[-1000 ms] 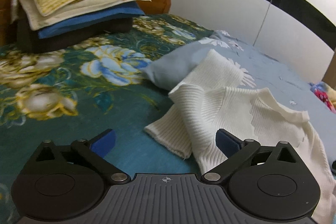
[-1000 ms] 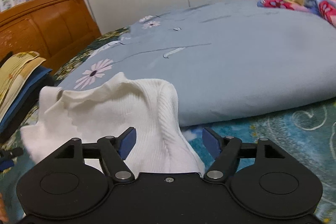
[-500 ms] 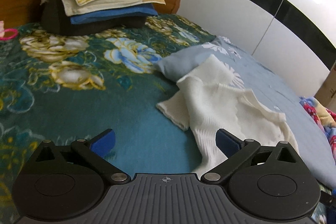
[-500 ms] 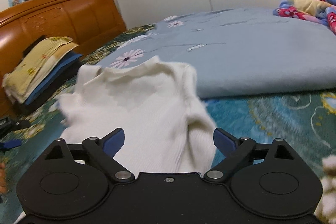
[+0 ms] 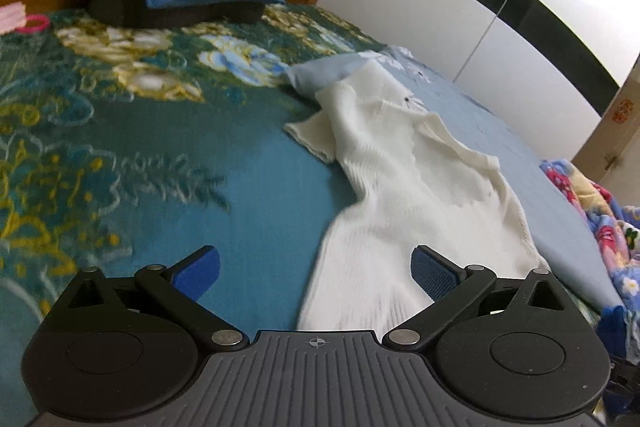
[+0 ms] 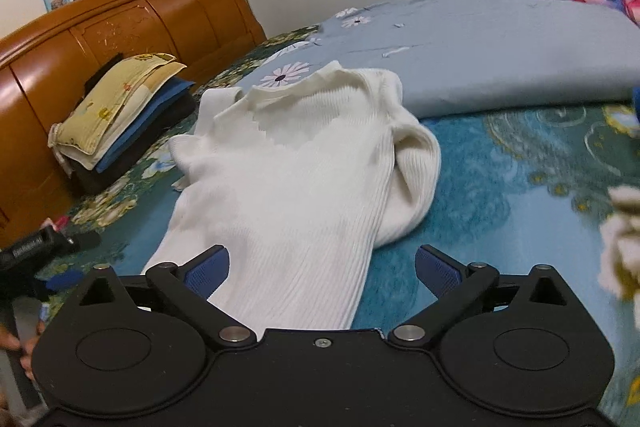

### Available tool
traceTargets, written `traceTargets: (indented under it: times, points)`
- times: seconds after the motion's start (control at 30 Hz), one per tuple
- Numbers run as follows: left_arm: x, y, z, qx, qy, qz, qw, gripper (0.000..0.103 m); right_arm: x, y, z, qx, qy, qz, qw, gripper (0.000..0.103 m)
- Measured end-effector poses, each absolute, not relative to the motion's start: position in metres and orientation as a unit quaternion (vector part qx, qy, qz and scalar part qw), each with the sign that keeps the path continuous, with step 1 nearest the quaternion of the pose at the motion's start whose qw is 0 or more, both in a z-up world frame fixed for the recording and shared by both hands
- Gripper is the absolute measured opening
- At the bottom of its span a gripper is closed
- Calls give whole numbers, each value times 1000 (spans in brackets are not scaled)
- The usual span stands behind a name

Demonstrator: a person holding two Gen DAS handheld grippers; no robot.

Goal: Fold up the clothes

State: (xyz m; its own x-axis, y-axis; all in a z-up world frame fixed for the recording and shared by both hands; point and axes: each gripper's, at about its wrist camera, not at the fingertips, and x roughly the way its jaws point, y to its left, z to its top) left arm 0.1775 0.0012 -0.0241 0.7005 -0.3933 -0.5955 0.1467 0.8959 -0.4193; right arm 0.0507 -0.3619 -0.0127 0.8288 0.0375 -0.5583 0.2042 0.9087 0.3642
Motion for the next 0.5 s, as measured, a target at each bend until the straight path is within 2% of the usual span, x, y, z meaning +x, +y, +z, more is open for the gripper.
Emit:
traceTargets:
  times: [0.5]
  points:
    - [105, 29, -53, -216, 368, -152, 892, 103, -7, -334, -38, 257, 322, -30, 911, 99]
